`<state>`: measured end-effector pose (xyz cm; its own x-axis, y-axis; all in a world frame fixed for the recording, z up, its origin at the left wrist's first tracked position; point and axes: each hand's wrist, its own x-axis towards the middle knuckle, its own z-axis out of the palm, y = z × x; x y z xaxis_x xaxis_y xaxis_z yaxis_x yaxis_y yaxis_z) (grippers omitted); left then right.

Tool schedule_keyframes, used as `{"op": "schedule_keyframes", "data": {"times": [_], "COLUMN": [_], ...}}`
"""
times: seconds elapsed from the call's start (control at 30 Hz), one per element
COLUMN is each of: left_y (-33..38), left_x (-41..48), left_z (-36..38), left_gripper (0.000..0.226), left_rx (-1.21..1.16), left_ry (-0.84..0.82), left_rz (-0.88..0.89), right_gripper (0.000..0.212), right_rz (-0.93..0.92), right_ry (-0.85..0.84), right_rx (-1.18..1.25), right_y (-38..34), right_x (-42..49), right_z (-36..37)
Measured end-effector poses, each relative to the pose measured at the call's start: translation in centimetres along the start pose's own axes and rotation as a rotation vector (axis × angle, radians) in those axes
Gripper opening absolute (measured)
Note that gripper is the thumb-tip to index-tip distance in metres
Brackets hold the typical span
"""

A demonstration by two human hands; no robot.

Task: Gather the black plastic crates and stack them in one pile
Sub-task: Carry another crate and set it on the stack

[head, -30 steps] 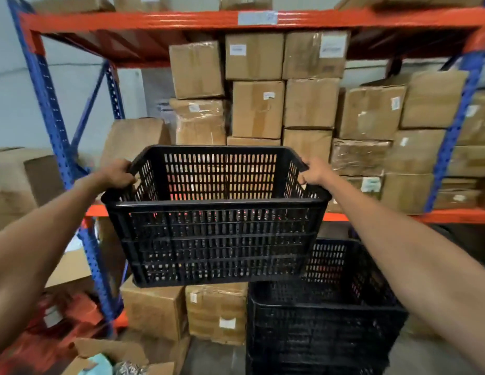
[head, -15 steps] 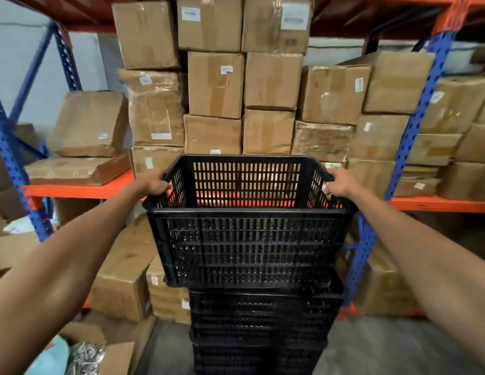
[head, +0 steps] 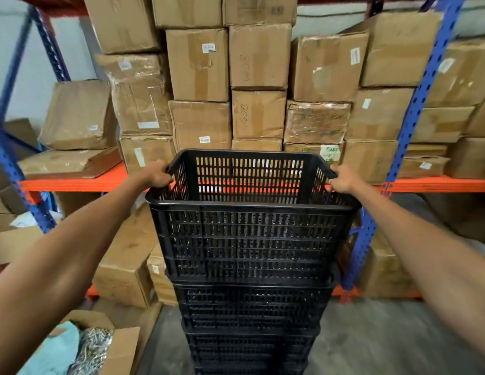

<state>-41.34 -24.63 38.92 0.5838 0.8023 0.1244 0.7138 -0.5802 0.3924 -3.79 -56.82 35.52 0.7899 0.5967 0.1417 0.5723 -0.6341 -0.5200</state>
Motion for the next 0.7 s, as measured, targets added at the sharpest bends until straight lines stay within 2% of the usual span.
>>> {"op": "schedule_keyframes", "data": {"times": [0.4, 0.53, 0.7], "left_y": [0.5, -0.2, -0.2], "left_x": [-1.5, -1.4, -0.5], "left_z": [1.3, 1.7, 2.2], "left_gripper": [0.034, 0.031, 0.028], "left_rx": [0.024, 0.002, 0.107], "left_ry": [0.044, 0.067, 0.094], "left_rz": [0.006, 0.028, 0.069], "right_gripper": [0.066, 0.049, 0.031], "right_rz": [0.015, -0.013, -0.057], "right_ry": [0.023, 0.014, 0.094], "right_rx": [-0.053, -0.125, -0.318], "right_y": [0.6, 0.1, -0.4], "right_x": [-0.8, -1.3, -2.5], "right_z": [-0.5, -0.5, -0.4]}}
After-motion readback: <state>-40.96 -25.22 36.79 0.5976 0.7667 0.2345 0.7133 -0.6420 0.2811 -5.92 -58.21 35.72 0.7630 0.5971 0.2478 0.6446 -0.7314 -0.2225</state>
